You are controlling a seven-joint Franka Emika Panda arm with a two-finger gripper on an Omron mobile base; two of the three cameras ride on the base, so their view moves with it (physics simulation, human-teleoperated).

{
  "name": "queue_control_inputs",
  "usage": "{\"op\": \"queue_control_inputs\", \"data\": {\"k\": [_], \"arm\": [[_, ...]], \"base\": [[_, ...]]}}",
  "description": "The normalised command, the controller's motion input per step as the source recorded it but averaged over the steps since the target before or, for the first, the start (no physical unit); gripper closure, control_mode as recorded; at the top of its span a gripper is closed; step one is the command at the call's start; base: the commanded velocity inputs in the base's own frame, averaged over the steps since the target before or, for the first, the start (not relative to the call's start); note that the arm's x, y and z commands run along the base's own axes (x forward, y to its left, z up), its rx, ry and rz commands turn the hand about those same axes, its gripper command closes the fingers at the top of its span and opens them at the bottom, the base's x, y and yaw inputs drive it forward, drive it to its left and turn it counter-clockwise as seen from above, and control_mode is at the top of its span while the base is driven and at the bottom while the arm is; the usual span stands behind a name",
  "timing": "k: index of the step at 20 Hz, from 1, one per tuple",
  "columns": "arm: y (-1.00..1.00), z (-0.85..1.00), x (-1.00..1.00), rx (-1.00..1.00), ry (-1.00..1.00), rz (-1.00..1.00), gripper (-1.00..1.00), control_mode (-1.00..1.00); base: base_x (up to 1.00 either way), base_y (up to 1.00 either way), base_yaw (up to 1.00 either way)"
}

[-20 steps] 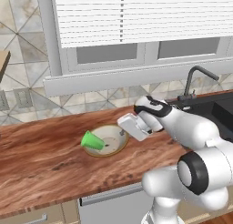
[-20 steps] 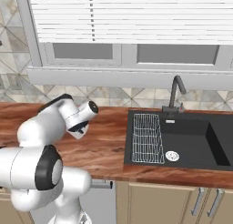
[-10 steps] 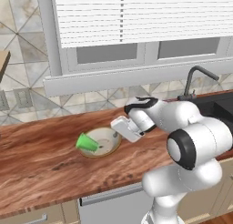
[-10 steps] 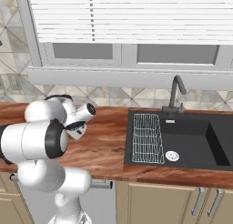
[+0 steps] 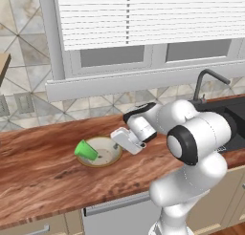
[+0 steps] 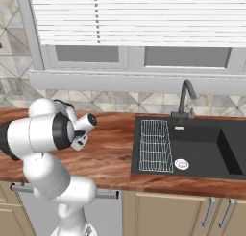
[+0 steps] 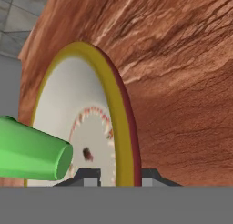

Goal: Place the cup inside the bowl on the dining table and move the bowl to any counter.

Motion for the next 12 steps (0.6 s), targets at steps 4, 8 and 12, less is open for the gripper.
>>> {"op": "queue_control_inputs", "data": {"k": [4, 8, 12], "arm": [[0.09, -0.16, 0.00, 0.00, 0.00, 0.00, 1.00, -1.00], [0.01, -0.05, 0.00, 0.00, 0.00, 0.00, 1.00, -1.00], [0.00, 0.00, 0.00, 0.00, 0.00, 0.00, 1.00, -1.00]], "base": [[0.00, 0.00, 0.00], [0.00, 0.00, 0.00], [0.00, 0.00, 0.00]]}}
